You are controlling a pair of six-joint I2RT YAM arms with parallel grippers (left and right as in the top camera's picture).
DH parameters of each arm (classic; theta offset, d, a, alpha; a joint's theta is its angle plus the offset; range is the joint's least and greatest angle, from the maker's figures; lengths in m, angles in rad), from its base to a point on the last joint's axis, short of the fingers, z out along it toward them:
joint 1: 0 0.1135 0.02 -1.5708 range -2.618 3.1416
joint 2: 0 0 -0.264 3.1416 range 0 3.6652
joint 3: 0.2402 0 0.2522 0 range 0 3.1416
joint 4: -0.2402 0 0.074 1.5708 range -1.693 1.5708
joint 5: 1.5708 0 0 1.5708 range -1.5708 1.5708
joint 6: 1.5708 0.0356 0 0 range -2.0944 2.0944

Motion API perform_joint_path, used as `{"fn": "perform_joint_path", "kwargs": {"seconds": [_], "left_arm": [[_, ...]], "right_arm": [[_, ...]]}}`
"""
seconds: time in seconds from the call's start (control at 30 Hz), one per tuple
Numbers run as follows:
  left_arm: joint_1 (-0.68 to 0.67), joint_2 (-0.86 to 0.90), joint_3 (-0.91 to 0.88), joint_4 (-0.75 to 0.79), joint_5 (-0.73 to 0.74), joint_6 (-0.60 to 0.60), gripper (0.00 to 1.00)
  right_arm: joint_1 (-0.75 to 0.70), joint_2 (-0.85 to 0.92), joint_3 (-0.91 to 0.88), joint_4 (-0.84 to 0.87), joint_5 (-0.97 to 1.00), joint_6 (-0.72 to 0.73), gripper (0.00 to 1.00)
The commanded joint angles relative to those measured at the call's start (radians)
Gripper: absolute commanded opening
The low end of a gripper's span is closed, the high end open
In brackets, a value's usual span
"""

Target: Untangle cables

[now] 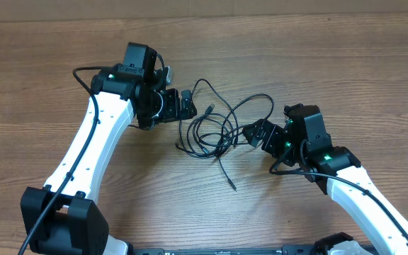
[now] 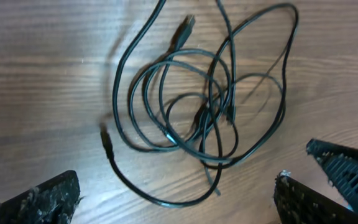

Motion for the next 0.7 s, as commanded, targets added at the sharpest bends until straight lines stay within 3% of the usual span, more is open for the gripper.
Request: {"fn": "perform_joint_path", "kwargs": {"seconds": [0.0,0.43,0.67], "left_arm": [[-0.006,0.003,-0.006,0.023,-0.002,-0.011,1.0],[-0.046,0.004,-0.006,0.148,-0.094,-0.01,1.0],[-0.104,0.025,-0.006,0.189,-0.122,-0.011,0.88]], "right_arm": [[-0.002,-0.019,0.009,0.004,0.006,-0.004,1.0],[-0.002,-0.019,0.009,0.004,0.006,-0.004,1.0],[-0.002,-0.019,0.009,0.004,0.006,-0.004,1.0]]}}
